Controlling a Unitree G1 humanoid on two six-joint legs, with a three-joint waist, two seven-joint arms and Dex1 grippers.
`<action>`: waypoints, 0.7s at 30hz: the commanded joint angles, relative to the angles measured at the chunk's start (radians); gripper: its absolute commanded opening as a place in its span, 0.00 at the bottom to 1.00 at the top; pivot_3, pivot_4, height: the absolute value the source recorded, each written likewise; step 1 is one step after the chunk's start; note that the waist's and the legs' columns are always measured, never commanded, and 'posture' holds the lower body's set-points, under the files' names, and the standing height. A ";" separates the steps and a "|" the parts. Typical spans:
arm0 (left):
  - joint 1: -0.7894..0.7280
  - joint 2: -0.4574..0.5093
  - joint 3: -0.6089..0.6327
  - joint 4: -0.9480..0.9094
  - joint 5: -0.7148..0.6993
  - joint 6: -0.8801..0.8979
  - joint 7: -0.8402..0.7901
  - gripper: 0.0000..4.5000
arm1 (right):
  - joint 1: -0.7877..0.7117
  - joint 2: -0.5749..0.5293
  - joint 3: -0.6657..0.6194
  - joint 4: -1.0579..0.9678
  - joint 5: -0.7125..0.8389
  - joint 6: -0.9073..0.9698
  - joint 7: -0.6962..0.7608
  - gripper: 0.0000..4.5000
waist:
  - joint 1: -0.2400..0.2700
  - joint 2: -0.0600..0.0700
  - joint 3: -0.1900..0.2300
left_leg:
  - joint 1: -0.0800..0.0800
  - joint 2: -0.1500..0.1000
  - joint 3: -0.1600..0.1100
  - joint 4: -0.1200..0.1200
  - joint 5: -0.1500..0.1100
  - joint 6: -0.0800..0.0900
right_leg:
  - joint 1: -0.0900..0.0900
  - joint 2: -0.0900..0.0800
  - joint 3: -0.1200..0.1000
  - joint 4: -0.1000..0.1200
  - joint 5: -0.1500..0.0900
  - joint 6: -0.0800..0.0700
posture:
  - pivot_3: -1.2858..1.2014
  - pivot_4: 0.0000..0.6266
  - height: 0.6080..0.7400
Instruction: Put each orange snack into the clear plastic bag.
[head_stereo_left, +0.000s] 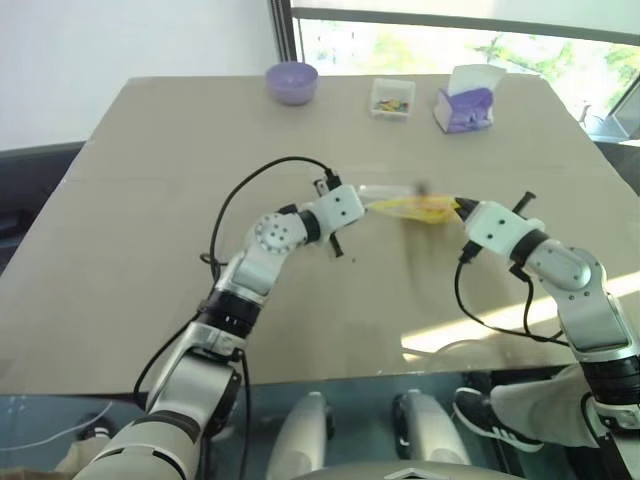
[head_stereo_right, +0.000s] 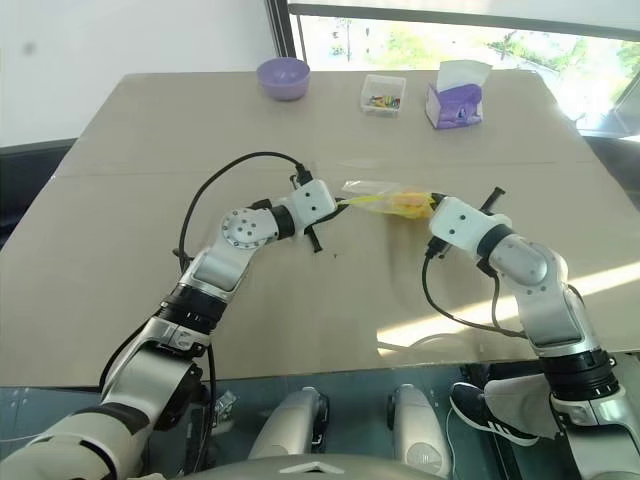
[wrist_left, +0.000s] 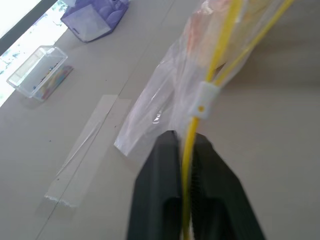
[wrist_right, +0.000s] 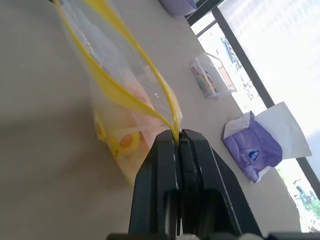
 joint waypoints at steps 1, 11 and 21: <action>-0.027 0.006 0.014 -0.036 -0.006 -0.015 -0.002 0.01 | 0.004 0.000 -0.029 -0.041 0.008 -0.008 -0.013 0.00 | 0.000 0.000 0.000 | 0.000 0.000 0.000 0.000 0.000 0.000 | 0.000 0.000 0.000 0.000 0.000 0.000 | 0.52 0.24 1.00; -0.024 0.023 0.037 -0.124 -0.027 0.045 -0.012 0.00 | 0.042 -0.033 -0.068 -0.059 0.053 0.025 0.022 0.50 | 0.002 0.000 0.000 | 0.000 0.000 0.000 0.000 0.000 0.000 | 0.000 0.000 0.000 0.000 0.000 0.000 | 0.52 0.24 1.00; 0.030 0.064 0.015 -0.232 0.104 -0.080 0.124 0.00 | 0.162 -0.110 -0.170 -0.373 0.343 0.260 0.212 0.50 | -0.001 0.000 0.000 | -0.001 0.000 -0.001 0.000 0.000 0.000 | 0.000 0.000 -0.001 0.000 0.000 0.000 | 0.52 0.24 1.00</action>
